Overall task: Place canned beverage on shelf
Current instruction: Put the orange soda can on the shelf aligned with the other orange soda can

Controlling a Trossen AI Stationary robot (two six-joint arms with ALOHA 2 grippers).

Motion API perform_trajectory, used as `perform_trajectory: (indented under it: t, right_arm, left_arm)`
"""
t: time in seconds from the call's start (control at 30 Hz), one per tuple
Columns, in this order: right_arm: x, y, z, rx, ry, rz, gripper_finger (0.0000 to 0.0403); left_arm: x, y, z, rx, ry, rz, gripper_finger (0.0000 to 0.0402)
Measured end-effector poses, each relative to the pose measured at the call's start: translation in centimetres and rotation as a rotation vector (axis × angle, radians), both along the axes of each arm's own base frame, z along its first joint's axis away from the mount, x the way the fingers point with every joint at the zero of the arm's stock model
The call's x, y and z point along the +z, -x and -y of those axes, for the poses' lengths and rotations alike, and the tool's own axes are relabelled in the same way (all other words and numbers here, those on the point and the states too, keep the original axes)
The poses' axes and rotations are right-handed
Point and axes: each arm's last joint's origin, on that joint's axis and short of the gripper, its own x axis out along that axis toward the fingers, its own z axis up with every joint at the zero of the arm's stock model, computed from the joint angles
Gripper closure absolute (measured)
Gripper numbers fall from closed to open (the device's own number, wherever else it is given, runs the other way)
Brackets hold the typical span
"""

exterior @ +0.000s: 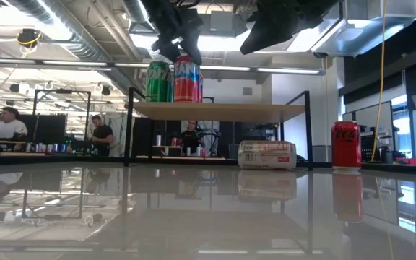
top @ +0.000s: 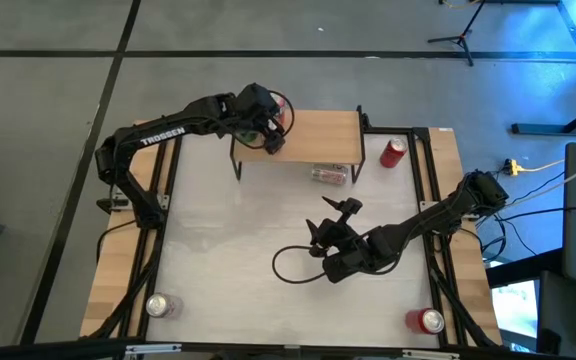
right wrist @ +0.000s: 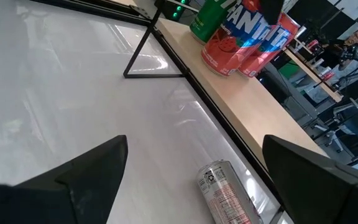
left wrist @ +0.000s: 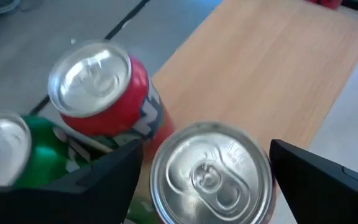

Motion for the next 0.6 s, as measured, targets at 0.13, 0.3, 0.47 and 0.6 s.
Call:
perform_trajectory:
  t: [0.13, 0.3, 0.47, 0.6]
  right_arm:
    - [0.0, 0.0, 0.0, 0.0, 0.0, 0.0, 0.0033]
    - [0.0, 0.0, 0.0, 0.007, -0.002, -0.008, 0.0033]
    - [0.0, 0.0, 0.0, 0.011, -0.001, -0.014, 0.0033]
    - [-0.1, 0.0, -0.1, 0.026, -0.014, -0.027, 0.0033]
  left_arm:
    - [1.4, -0.1, 0.2, -0.018, -0.032, 0.026, 0.0067]
    - [3.4, -0.3, 1.4, -0.076, -0.072, 0.039, 0.0067]
    - [4.1, -0.2, 3.8, -0.127, -0.104, -0.032, 0.0067]
    - [4.0, 0.6, 6.2, -0.134, -0.135, -0.159, 0.0067]
